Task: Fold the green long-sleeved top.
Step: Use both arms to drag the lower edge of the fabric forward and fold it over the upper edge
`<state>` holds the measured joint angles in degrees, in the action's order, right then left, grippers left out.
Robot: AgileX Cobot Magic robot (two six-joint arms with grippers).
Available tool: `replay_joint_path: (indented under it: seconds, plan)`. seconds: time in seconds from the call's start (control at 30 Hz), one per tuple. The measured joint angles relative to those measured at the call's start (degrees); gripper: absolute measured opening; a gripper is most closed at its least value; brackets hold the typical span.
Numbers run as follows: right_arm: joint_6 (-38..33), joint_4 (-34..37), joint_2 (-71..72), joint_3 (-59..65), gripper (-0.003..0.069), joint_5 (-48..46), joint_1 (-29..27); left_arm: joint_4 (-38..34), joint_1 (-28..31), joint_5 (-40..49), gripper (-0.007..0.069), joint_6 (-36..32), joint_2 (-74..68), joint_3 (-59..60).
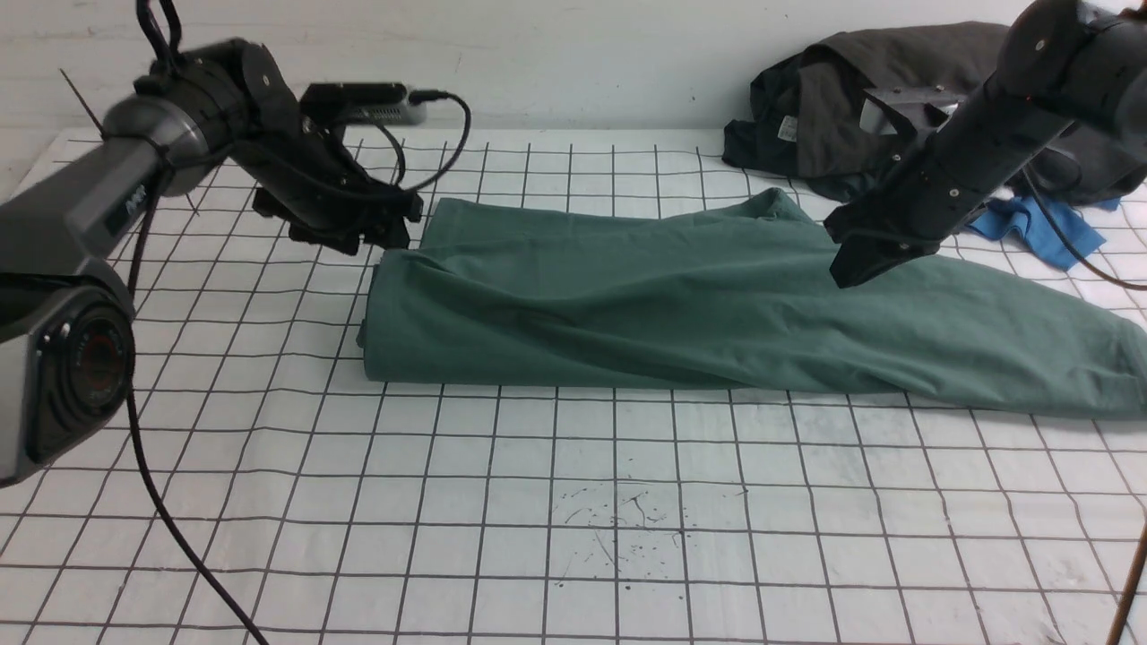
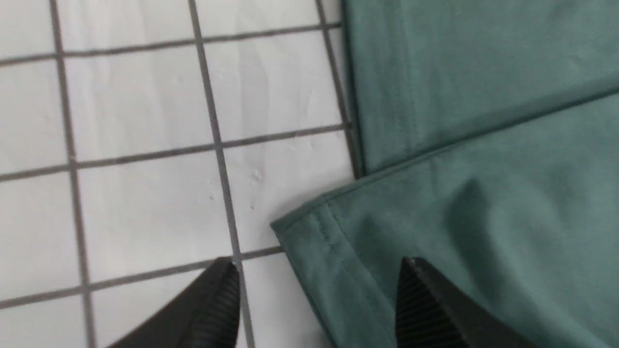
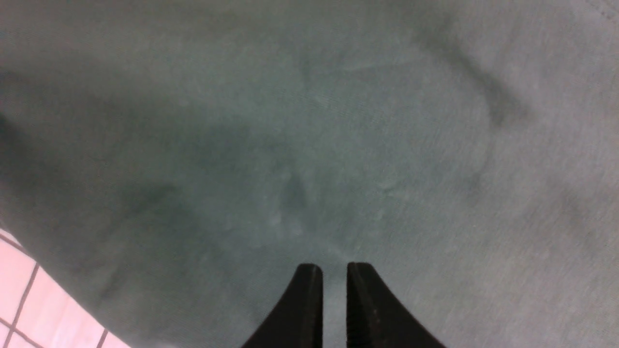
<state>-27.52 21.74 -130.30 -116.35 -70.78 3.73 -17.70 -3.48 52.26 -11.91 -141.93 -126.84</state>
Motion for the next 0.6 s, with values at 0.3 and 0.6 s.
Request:
replay_joint_path:
  seconds: [0.3, 0.6]
  plan:
    - [0.0, 0.03, -0.05, 0.0, 0.0069, 0.05, 0.0, -1.24, -1.78, -2.24, 0.0081, -9.73, -1.64, -0.06]
    - [0.0, -0.2, -0.05, 0.0, 0.0069, 0.05, 0.0, -1.71, -2.15, -11.33, 0.0003, -13.99, 0.9, -1.27]
